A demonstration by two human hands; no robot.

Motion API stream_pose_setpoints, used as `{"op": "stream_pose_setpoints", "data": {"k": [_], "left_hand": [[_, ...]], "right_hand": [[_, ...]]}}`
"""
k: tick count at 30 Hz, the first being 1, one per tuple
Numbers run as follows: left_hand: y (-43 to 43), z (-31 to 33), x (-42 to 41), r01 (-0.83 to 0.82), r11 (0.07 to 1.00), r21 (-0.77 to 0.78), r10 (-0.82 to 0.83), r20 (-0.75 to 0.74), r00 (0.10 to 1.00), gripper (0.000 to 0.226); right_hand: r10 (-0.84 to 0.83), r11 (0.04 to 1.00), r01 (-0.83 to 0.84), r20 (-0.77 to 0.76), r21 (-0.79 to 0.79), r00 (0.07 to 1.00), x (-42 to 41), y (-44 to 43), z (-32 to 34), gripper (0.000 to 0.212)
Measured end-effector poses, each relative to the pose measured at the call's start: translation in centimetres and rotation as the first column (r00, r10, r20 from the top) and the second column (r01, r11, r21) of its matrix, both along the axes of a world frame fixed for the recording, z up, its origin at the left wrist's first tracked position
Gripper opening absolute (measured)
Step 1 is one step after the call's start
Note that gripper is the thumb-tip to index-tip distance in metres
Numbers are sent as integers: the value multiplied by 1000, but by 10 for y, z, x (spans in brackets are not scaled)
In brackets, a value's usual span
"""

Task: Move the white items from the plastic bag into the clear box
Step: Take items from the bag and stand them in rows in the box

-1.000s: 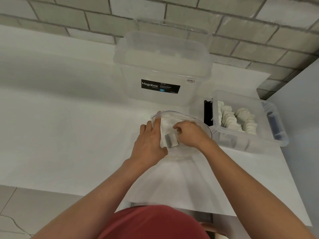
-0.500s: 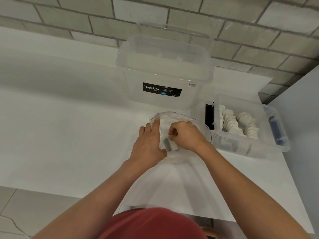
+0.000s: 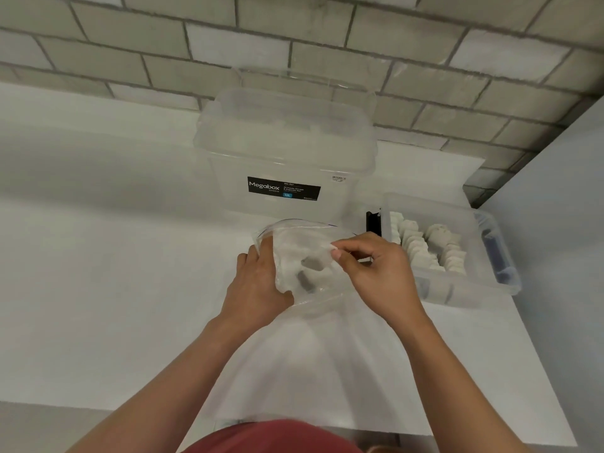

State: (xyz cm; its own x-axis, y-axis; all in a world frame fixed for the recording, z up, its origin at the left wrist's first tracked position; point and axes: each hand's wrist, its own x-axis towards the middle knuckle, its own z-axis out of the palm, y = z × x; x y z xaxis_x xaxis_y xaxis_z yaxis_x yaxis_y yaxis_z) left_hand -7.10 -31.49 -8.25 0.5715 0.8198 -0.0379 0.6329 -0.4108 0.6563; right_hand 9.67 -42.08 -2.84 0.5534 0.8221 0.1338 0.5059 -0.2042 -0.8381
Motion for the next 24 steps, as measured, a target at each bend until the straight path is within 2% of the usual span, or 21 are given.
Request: {"op": "stream_pose_setpoints", "data": {"k": [5,9,11,14,16,20,22,24], "left_hand": [[-1,-7,-1,9,1000,-19,-9,-12,1000,106],[6,-15,-1,15,1000,-24,-15,9,1000,108],[8,-17,1,0,1000,-25,1,18,1000,109],[9,-17,6,-9,1000,-6,9,22,1000,109],[10,-16,8,-3,1000,10,3,22,1000,108],[12,-14,9,-17,999,30,16,15,1000,108],[14,-14,9,-19,999,44,19,15,1000,108],[15,-14,8,-25,999,42,25,14,1000,108]], "right_hand": [[-87,991,90,-28,103,996,27,-24,31,10],[-275,951,257,95,170,957,86,-47,62,6],[-352,933,323,213,159,912,123,-55,70,4],[-357,928,370,399,45,845,172,-61,65,8],[-306,920,381,446,-87,841,197,-61,57,10],[-123,871,294,406,-393,906,219,-53,39,8],[-61,832,265,395,-488,917,223,-47,26,10],[-69,791,287,388,-540,919,228,-41,11,17]]}}
